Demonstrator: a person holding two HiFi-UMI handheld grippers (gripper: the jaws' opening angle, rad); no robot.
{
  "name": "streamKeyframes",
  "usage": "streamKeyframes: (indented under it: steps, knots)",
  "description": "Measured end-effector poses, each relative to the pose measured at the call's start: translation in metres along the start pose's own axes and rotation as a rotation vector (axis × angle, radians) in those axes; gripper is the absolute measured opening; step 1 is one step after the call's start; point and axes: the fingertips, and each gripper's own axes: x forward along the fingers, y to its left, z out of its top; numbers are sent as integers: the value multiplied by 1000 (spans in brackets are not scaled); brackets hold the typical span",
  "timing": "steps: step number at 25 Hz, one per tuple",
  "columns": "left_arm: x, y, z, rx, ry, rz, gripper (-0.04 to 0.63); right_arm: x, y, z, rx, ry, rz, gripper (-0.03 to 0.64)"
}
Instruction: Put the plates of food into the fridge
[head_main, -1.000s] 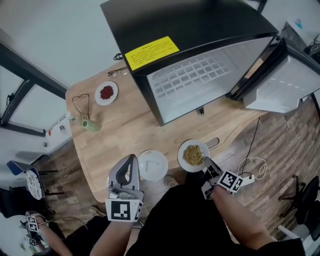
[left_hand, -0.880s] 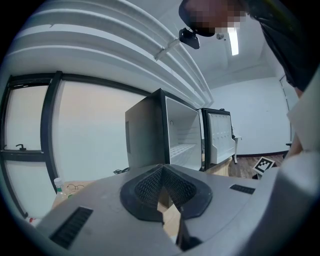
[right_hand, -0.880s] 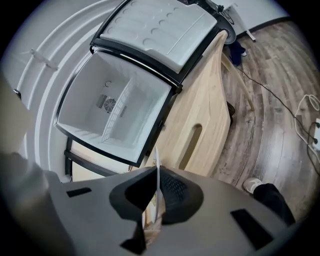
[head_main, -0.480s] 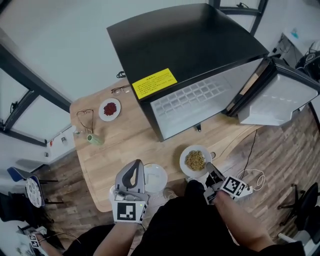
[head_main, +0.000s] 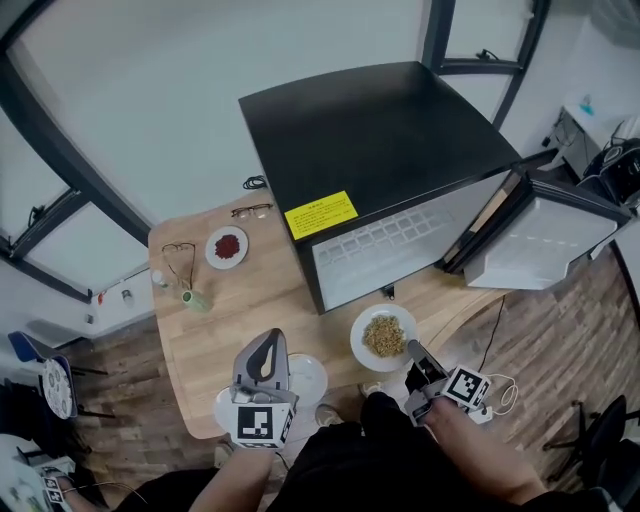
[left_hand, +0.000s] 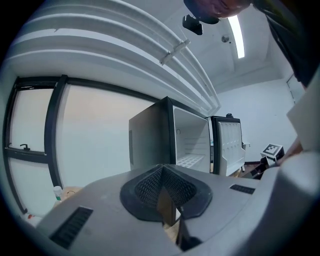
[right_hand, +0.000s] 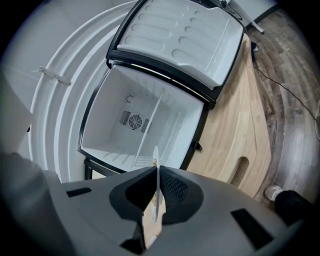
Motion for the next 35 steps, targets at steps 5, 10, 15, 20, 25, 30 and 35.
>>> streamKeyframes:
  steps: [5, 10, 15, 20, 25, 30, 35]
  knots:
    - [12, -3, 12, -44, -28, 24, 3, 5, 21, 18, -41, 32, 23, 32]
    - [10, -1, 23, -39, -32, 55, 3, 11, 34, 37, -75, 17, 65, 32]
    - [11, 0, 33, -23, -40, 81, 3, 28, 59, 64, -125, 4, 166, 32]
    - [14, 8, 44, -26, -63, 118, 3, 40, 59, 85, -113, -12, 109, 32]
    - [10, 18, 54, -39, -73, 153, 3, 63, 82, 91, -118, -8, 185, 32]
    - [13, 27, 59, -37, -76, 174, 3, 81, 93, 100, -134, 11, 182, 32]
    - [16, 35, 61, -20, -68, 192, 3, 102, 102, 98, -119, 38, 186, 32]
